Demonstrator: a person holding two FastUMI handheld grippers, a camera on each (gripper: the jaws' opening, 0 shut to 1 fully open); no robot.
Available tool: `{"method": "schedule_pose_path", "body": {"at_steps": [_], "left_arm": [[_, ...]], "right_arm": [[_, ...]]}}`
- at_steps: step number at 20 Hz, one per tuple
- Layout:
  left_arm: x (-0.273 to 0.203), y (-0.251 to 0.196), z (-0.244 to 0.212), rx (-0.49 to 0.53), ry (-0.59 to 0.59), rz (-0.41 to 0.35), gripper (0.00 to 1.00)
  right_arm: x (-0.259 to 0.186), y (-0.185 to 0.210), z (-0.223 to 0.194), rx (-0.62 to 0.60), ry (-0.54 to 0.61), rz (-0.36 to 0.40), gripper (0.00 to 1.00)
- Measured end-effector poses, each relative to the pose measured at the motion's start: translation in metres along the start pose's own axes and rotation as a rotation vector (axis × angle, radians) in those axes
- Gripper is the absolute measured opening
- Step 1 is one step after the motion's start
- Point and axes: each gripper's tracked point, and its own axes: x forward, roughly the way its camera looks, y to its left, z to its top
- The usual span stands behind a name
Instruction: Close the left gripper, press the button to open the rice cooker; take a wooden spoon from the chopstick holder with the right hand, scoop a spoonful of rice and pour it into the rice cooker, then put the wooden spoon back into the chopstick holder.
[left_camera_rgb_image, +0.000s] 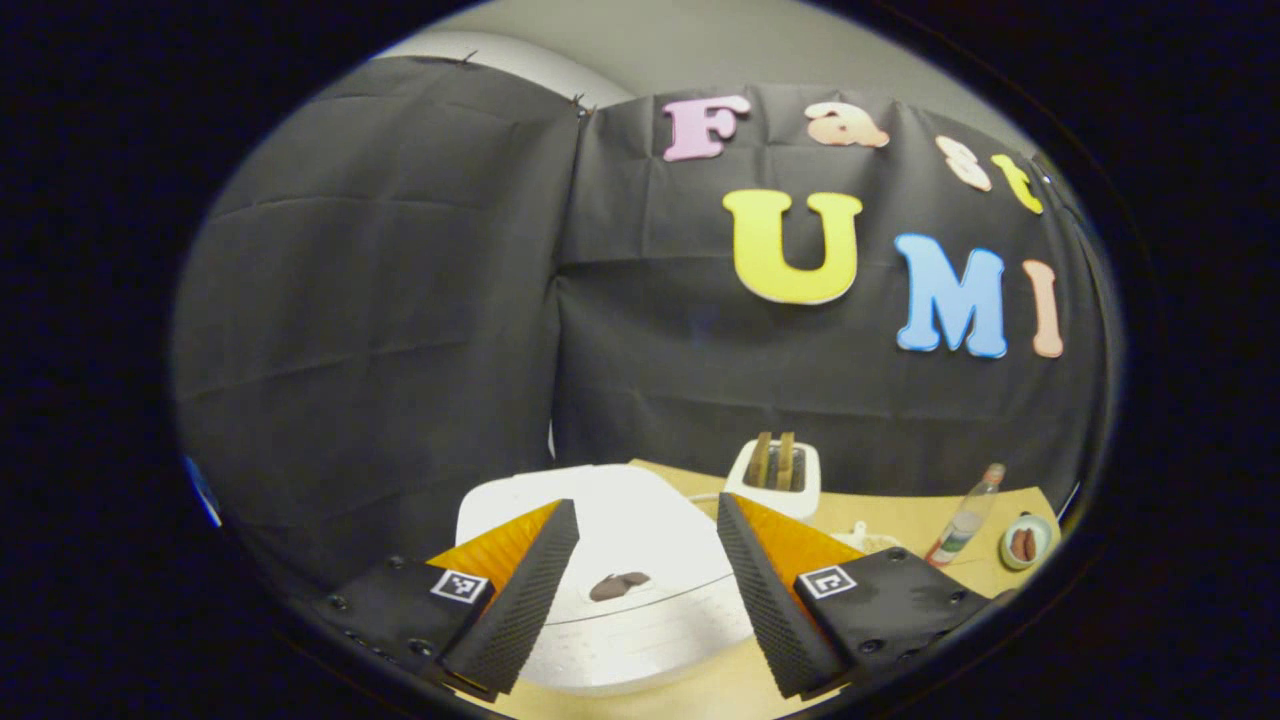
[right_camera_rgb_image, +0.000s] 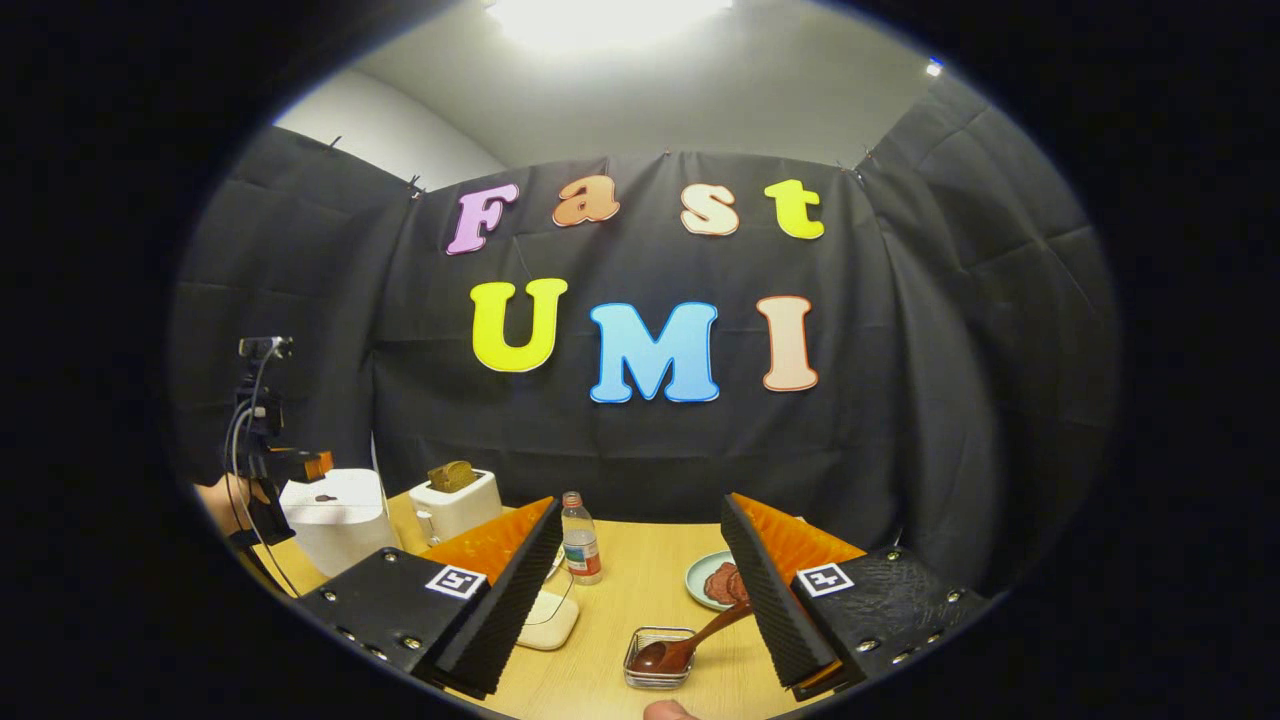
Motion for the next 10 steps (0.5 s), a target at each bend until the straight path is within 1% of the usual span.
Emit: {"method": "schedule_pose_path", "body": {"at_steps": [1, 2, 4, 5, 6, 8, 9, 10], "left_arm": [[-0.021, -0.003, 0.019, -0.003, -0.046, -0.009, 0.94], [-0.040, -0.005, 0.033, -0.009, -0.080, -0.009, 0.97], [-0.075, -0.008, 0.047, -0.017, -0.114, -0.010, 0.94], [-0.089, -0.011, 0.050, -0.019, -0.120, -0.021, 0.94], [-0.101, -0.013, 0.051, -0.014, -0.119, -0.031, 0.96], [-0.123, -0.013, 0.052, 0.001, -0.126, -0.046, 0.96], [-0.135, -0.017, 0.053, 0.013, -0.120, -0.061, 0.94], [-0.145, -0.018, 0.050, 0.030, -0.106, -0.071, 0.94]], "right_arm": [[0.002, 0.003, 0.000, -0.006, 0.001, 0.017, 0.97], [0.003, 0.004, 0.001, -0.013, -0.003, 0.036, 0.97], [0.002, 0.008, 0.005, -0.021, -0.014, 0.055, 0.97], [0.001, 0.011, 0.007, -0.015, -0.020, 0.061, 0.97], [-0.002, 0.016, 0.011, -0.009, -0.033, 0.072, 0.97], [-0.002, 0.023, 0.019, -0.011, -0.061, 0.075, 0.97], [-0.002, 0.024, 0.019, -0.010, -0.057, 0.067, 0.97], [-0.004, 0.033, 0.016, -0.001, -0.048, 0.076, 0.97]]}}
